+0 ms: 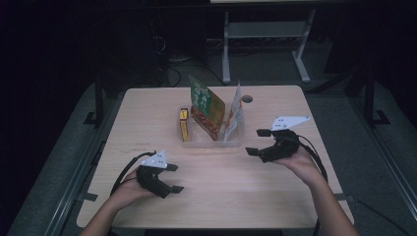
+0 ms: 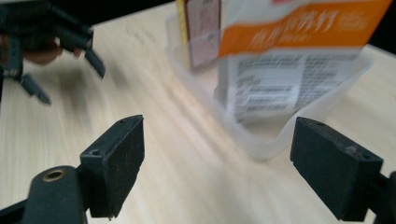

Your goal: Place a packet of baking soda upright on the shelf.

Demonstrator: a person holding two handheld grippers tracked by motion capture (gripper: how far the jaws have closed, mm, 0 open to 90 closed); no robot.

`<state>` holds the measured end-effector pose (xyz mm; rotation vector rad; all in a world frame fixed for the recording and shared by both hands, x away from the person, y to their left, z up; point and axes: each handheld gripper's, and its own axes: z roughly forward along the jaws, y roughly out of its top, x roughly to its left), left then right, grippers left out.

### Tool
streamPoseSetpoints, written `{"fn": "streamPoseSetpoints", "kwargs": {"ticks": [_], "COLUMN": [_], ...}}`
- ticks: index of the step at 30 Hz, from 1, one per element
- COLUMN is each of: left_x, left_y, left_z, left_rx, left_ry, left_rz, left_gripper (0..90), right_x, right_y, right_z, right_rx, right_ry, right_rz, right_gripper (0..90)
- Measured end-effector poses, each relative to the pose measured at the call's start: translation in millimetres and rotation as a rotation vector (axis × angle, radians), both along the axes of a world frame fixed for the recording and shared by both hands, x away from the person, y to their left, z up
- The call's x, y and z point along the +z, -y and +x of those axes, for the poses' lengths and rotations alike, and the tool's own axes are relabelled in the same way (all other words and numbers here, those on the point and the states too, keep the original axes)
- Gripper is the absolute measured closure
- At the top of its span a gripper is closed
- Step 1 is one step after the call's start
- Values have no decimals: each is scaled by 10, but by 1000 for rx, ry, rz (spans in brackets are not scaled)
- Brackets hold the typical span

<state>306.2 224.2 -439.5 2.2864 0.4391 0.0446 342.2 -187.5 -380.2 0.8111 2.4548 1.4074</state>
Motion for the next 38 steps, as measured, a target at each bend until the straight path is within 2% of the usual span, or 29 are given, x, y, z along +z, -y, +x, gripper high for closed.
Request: {"fn": "streamPoseSetpoints", "kwargs": {"ticks": [6, 15, 16, 17, 20, 25, 28, 32, 38], "left_x": [-10, -57, -59, -69, -93, -156, -171, -180, -195], "left_y": [6, 50, 52, 68, 88, 121, 131, 138, 156], "left_z": [-20, -55, -50, -62, -56, -51, -50, -48, -48], "left_rx": [4, -9, -18, -9, -25, -23, -28, -32, -39], "left_ry": [-5, -19, -11, -16, -5, -11, -10, -12, -15], "left_rz": [0, 8, 26, 21, 51, 82, 100, 105, 109], "left_gripper": [178, 177, 178, 178, 178, 178, 178, 178, 178], "right_x": [-156, -382, -409, -433, -504, -602, -664, -692, -708], "right_y": [-59, -195, -207, -222, -277, -361, -410, -418, -412], "right_z": [-156, -344, -351, -350, -340, -356, -368, -355, -352], "right_rx": [29, 64, 67, 72, 85, 127, 152, 171, 178], "right_ry": [-28, -32, -31, -39, -50, -79, -82, -75, -79], "right_rz": [-17, -46, -56, -67, -106, -161, -225, -251, -266], "right_gripper": [156, 152, 152, 152, 152, 152, 152, 152, 152]}}
